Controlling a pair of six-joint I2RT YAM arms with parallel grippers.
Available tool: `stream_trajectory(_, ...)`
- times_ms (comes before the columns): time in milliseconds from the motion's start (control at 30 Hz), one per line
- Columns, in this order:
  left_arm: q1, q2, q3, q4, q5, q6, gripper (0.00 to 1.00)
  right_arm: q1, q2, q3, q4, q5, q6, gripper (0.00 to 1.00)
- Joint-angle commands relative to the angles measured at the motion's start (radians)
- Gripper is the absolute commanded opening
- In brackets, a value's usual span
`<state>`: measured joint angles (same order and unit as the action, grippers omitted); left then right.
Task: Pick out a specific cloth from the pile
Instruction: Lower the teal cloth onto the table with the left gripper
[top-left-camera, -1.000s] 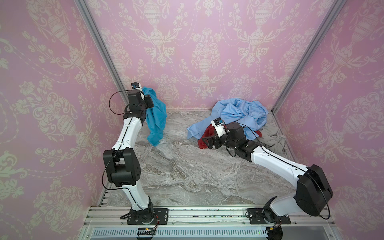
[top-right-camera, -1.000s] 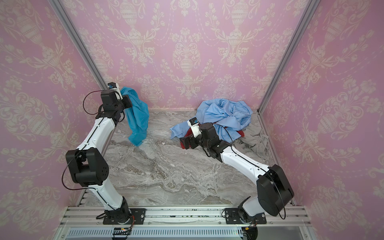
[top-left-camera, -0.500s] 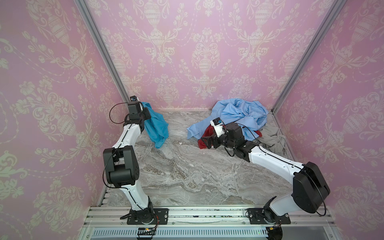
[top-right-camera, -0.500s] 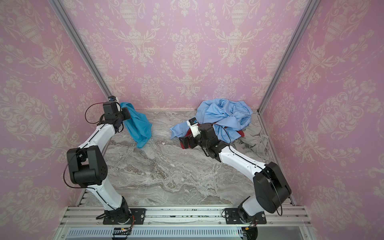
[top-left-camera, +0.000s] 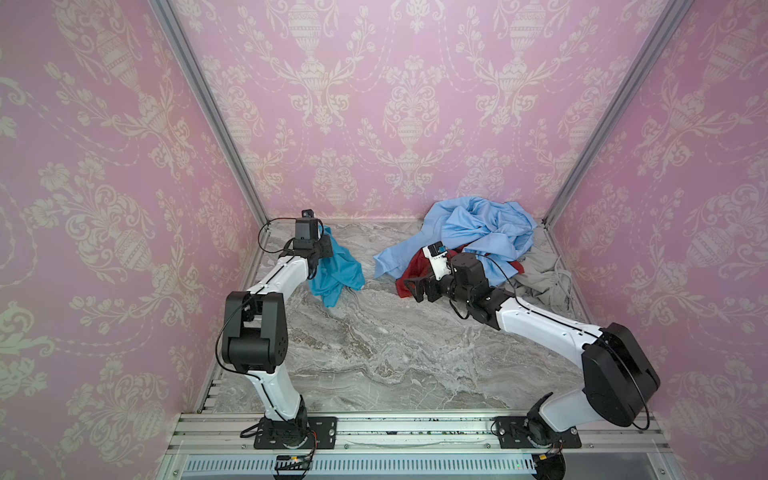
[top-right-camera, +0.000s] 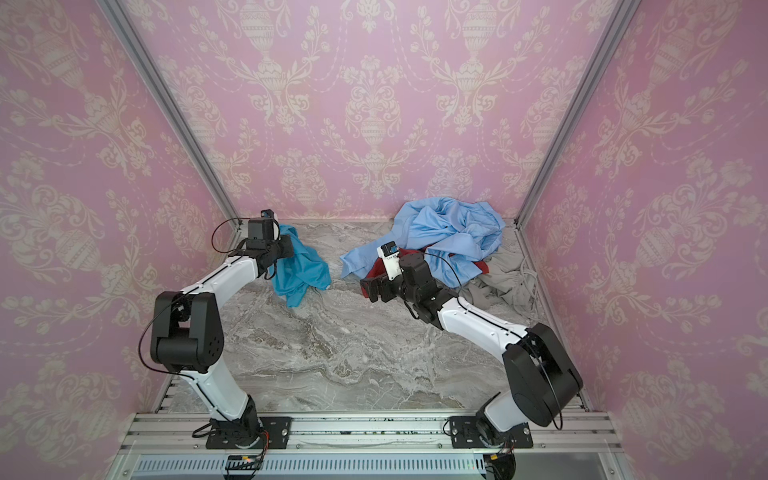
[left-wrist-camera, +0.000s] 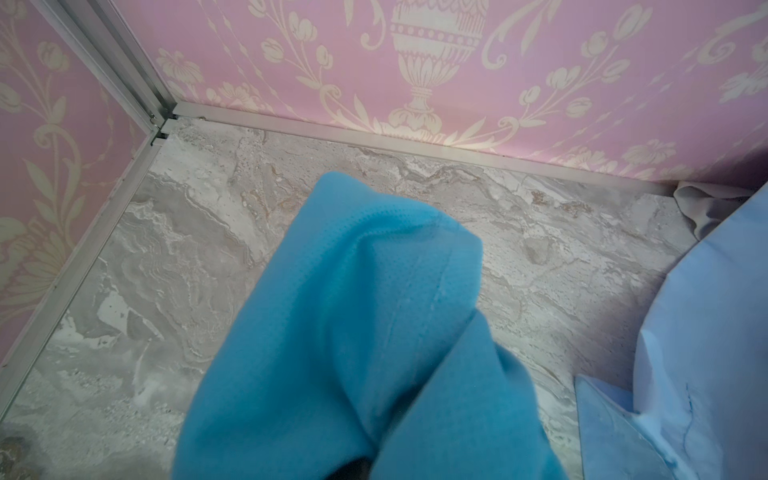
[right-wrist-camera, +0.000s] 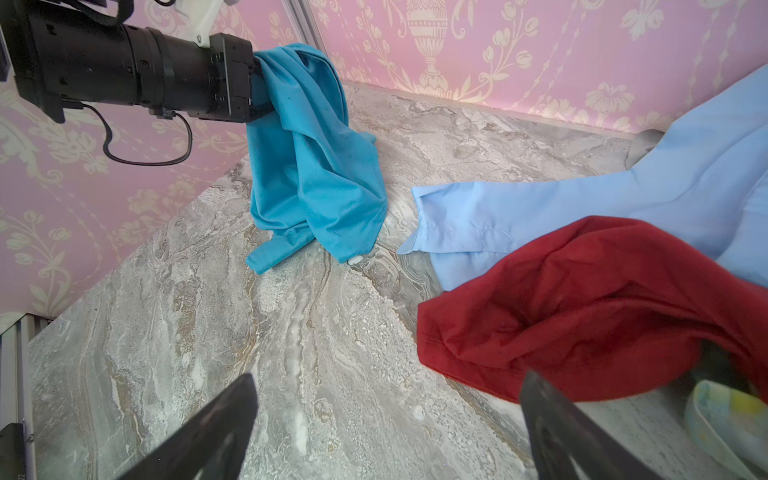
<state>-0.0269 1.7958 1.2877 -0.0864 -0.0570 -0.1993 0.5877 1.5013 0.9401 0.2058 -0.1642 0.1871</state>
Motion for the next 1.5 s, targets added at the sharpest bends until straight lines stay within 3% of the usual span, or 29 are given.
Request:
stream_trajectory(0, -0.003, 0.057, 0.023, -0.113, -0.044, -0.005, 0.00, 0.006, -0.022, -0.023, 0.024, 0.024, 0.019, 0.99)
stream_trajectory(300, -0.117, 0.126, 0.053, -0.202, -0.164, 0.044, 0.00, 0.004, -0.044, -0.047, 0.030, 0.038, 0.017, 1.00)
stream_trajectory(500, -0.166, 0.038, -0.048, -0.135, -0.213, 0.017, 0.00, 0.000, -0.059, -0.060, 0.024, 0.046, 0.012, 1.00)
stream_trajectory(700, -0.279, -0.015, -0.150, -0.091, -0.322, -0.001, 0.00, -0.005, -0.065, -0.075, 0.035, 0.044, 0.017, 1.00)
stream_trajectory(967, -0.412, 0.057, -0.199, -0.153, -0.450, -0.063, 0.00, -0.008, -0.083, -0.092, 0.044, 0.045, 0.018, 1.00)
stream_trajectory(1300, -0.400, 0.140, -0.137, -0.274, -0.438, -0.082, 0.00, -0.017, -0.126, -0.149, 0.073, 0.051, 0.024, 1.00)
stream_trajectory(1467, -0.335, 0.150, -0.096, -0.320, -0.393, -0.086, 0.00, -0.021, -0.138, -0.170, 0.093, 0.048, 0.031, 1.00)
